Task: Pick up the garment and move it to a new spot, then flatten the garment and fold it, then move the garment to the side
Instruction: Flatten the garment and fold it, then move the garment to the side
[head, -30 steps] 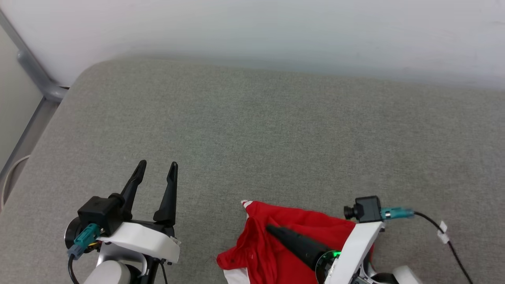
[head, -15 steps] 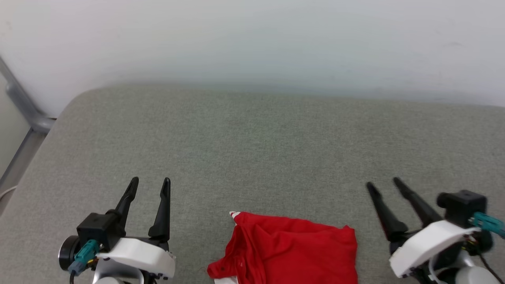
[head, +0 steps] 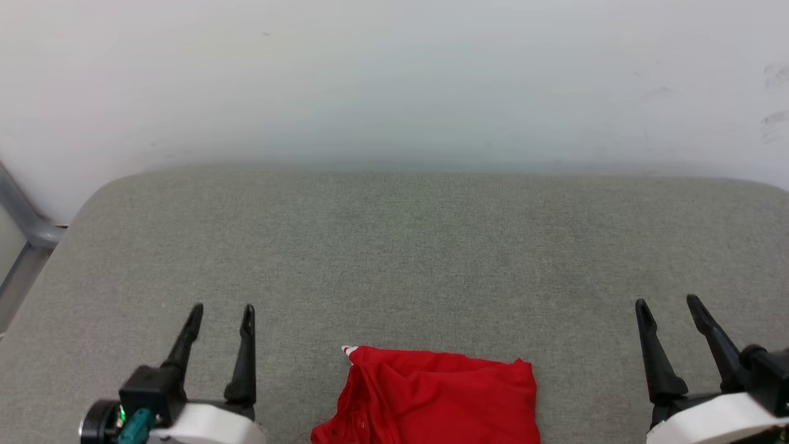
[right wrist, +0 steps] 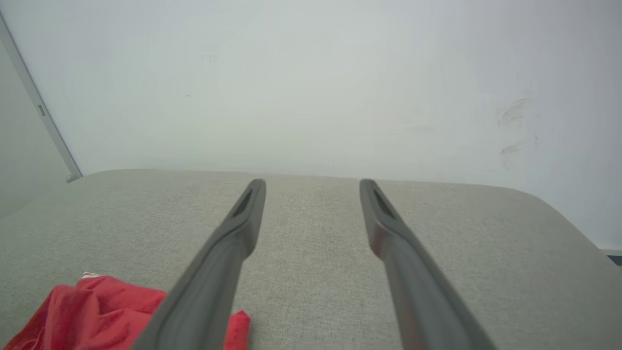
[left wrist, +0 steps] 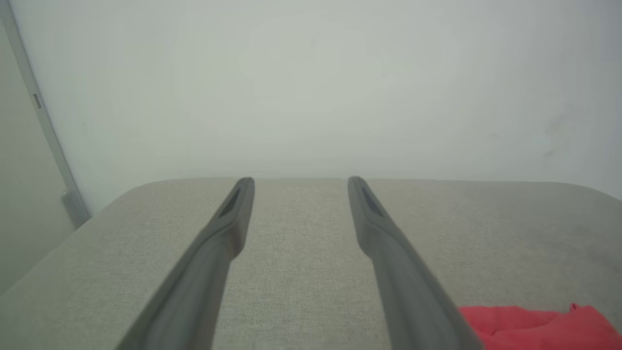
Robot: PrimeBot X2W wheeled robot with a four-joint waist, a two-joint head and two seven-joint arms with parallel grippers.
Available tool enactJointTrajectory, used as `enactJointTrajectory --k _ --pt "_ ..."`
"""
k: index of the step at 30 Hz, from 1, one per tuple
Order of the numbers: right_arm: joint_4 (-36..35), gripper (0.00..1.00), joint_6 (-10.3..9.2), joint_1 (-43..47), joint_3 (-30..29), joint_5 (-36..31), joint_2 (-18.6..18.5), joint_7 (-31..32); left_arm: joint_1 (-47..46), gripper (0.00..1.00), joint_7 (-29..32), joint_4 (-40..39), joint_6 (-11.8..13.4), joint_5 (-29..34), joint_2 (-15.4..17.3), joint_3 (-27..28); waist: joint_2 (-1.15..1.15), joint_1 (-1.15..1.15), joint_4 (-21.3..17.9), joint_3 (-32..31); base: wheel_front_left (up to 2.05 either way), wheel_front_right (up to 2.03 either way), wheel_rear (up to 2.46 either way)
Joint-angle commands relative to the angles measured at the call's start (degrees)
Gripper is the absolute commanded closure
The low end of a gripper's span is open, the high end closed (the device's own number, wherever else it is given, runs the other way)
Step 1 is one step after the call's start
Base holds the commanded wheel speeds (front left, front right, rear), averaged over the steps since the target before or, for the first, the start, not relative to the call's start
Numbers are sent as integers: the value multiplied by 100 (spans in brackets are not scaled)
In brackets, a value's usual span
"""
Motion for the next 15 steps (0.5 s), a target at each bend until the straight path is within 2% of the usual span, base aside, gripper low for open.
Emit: enactJointTrajectory --k 1,15 --pt "-71 0 -5 122 -23 -54 51 16 167 0 -11 -16 -28 54 -70 -3 0 1 -4 -44 0 0 0" --pt "-280 0 -5 489 -108 81 164 199 422 0 -11 48 -160 229 -232 258 0 1 -4 -92 0 0 0"
